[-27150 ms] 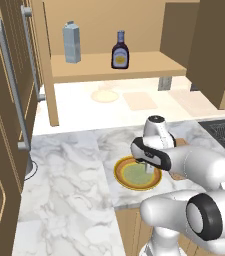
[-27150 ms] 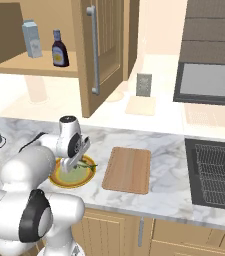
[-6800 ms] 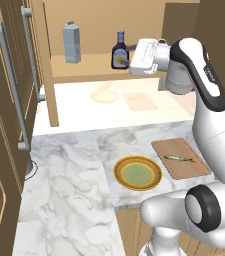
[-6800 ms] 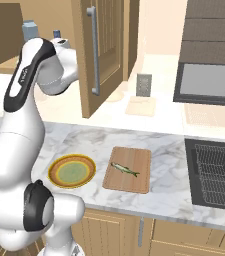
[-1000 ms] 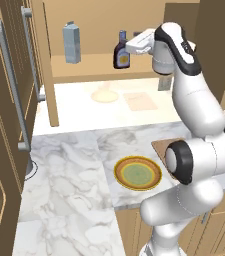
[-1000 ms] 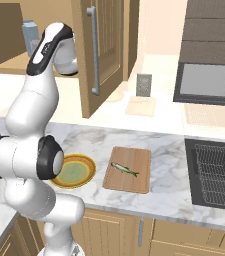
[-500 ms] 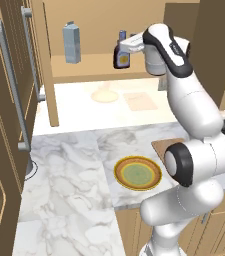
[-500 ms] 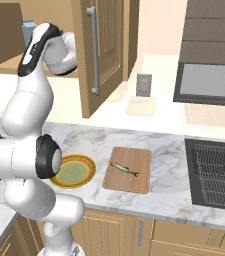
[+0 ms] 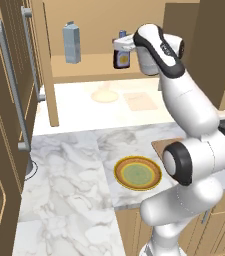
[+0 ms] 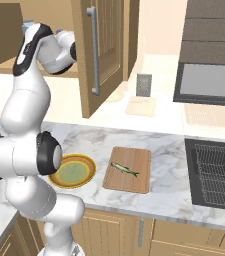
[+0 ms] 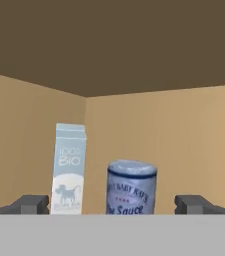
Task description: Pick the fish from the plate and place it on the cutting board. Then pick the condiment bottle from the cabinet and place it next to the cutting board.
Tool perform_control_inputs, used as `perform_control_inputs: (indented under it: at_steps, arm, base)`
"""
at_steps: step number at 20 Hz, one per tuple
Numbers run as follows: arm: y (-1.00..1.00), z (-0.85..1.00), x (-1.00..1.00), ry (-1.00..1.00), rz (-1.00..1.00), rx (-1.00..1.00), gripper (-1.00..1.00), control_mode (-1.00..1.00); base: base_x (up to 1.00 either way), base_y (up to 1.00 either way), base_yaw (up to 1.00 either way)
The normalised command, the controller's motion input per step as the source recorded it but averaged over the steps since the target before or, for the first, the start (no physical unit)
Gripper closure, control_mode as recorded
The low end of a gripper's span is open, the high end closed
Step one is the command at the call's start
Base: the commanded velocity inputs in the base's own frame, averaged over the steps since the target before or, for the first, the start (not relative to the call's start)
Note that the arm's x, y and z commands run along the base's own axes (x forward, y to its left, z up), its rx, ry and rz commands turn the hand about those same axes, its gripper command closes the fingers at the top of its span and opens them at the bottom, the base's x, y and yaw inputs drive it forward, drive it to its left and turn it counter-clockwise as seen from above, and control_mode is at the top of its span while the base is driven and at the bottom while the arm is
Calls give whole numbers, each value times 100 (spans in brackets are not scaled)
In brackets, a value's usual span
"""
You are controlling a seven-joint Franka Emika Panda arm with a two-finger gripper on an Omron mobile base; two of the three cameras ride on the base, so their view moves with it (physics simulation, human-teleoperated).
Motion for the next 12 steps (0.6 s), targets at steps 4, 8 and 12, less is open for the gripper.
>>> perform_control_inputs:
  at_steps: [4, 8, 12]
  arm:
    - [2, -20, 24, 0, 0, 0, -100, -100]
    - [4, -22, 22, 0, 0, 0, 100, -100]
    - [3, -6, 6, 1, 0, 0, 100, -100]
  base:
    - [0, 0, 0]
    - [0, 0, 0]
    - [0, 0, 0]
